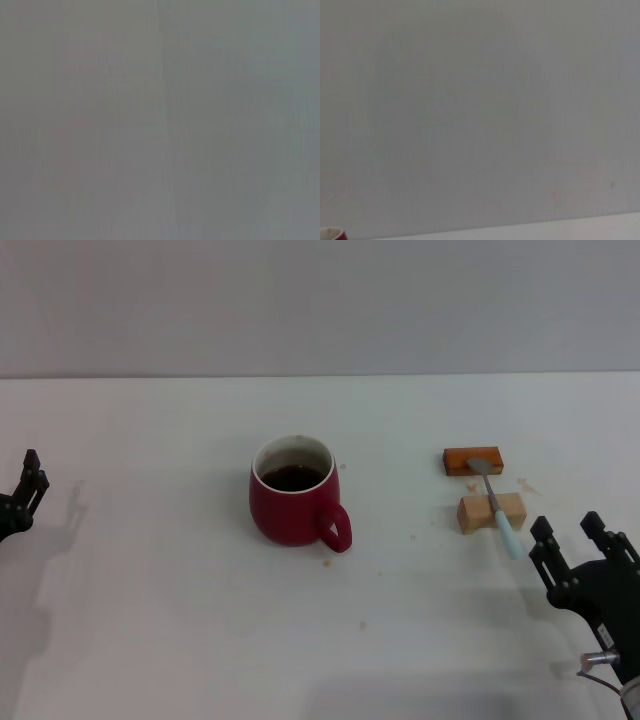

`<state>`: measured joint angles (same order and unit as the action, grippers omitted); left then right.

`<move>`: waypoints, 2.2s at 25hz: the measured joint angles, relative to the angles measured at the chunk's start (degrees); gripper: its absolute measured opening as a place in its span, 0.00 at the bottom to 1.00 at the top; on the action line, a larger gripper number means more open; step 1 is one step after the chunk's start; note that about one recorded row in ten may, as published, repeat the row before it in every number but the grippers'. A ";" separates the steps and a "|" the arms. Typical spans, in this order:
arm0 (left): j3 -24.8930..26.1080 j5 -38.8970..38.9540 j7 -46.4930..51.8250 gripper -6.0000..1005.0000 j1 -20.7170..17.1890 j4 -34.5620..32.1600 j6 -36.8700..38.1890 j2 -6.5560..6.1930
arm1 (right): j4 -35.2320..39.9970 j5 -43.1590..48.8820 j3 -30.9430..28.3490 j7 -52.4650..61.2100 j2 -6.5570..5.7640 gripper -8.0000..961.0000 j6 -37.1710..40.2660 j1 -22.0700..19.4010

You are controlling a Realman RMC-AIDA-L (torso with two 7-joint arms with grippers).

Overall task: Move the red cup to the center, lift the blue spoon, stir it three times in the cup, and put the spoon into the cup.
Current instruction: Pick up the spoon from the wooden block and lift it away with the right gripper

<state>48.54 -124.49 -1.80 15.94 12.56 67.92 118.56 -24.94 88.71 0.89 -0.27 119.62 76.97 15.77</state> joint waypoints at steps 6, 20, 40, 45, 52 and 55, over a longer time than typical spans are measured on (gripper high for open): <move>-0.20 -0.18 -0.06 0.84 -0.04 0.01 0.00 0.00 | -0.26 0.00 0.00 0.05 0.00 0.64 -2.93 1.06; -0.30 -0.50 -0.05 0.84 0.04 0.01 0.02 0.00 | -0.52 -0.27 -0.33 0.10 0.00 0.64 -7.34 3.01; -0.29 -0.49 -0.02 0.84 0.05 0.01 -0.06 0.09 | -0.37 -0.39 -0.98 0.10 -0.09 0.64 -10.36 4.59; -0.30 -0.49 -0.01 0.84 0.05 0.01 -0.07 0.09 | -0.37 -0.39 -0.98 0.10 -0.09 0.63 -10.74 4.69; -0.29 -0.46 0.00 0.84 0.05 -0.07 -0.07 0.09 | -0.37 -0.39 -1.07 0.10 -0.09 0.63 -11.52 4.99; -0.29 -0.46 0.04 0.84 0.05 -0.08 -0.07 0.09 | -0.37 -0.39 -1.07 0.10 -0.09 0.63 -11.53 5.09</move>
<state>48.25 -124.95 -1.75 15.99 12.48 67.85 118.66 -25.31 88.32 -0.18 -0.17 119.53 65.44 20.85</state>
